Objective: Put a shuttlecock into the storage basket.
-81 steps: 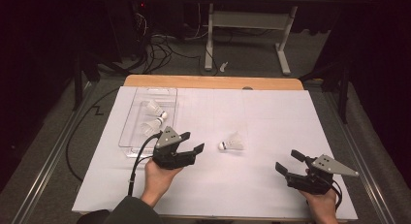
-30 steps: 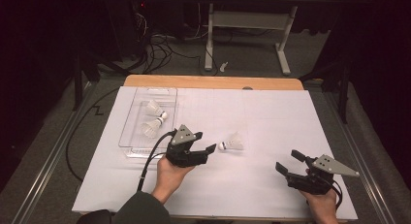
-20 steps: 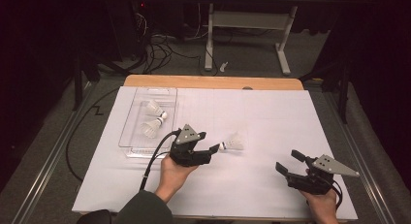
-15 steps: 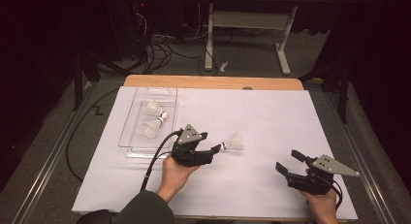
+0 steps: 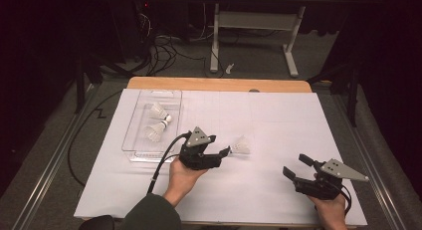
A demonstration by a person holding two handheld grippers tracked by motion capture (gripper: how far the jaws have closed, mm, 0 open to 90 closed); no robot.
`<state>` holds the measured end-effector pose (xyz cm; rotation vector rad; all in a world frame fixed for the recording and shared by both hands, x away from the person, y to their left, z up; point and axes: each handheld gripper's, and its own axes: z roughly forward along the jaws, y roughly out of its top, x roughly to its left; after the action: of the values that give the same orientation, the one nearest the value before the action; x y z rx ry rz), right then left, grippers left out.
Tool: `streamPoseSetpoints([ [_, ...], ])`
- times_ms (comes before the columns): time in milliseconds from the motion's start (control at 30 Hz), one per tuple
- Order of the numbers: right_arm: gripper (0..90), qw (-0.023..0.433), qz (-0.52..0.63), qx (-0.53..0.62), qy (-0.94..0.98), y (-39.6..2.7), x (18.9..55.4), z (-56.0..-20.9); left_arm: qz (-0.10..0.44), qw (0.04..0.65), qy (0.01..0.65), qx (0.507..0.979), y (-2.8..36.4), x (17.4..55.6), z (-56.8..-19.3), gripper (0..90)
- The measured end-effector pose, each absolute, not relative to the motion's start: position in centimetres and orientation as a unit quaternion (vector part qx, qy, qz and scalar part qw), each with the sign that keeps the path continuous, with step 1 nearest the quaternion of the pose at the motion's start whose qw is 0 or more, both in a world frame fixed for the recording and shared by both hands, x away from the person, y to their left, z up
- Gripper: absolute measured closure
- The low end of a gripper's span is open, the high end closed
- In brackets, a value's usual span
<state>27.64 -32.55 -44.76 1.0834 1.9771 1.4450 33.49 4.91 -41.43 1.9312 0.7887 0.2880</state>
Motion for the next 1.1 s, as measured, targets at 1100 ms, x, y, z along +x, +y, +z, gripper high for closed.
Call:
streamPoseSetpoints([
  [1100,21.0,0.229,0.525,0.393,0.719,-32.6,27.7,-44.8,0.113,0.487,0.324,0.803,3.3,34.7,-41.7,36.6],
])
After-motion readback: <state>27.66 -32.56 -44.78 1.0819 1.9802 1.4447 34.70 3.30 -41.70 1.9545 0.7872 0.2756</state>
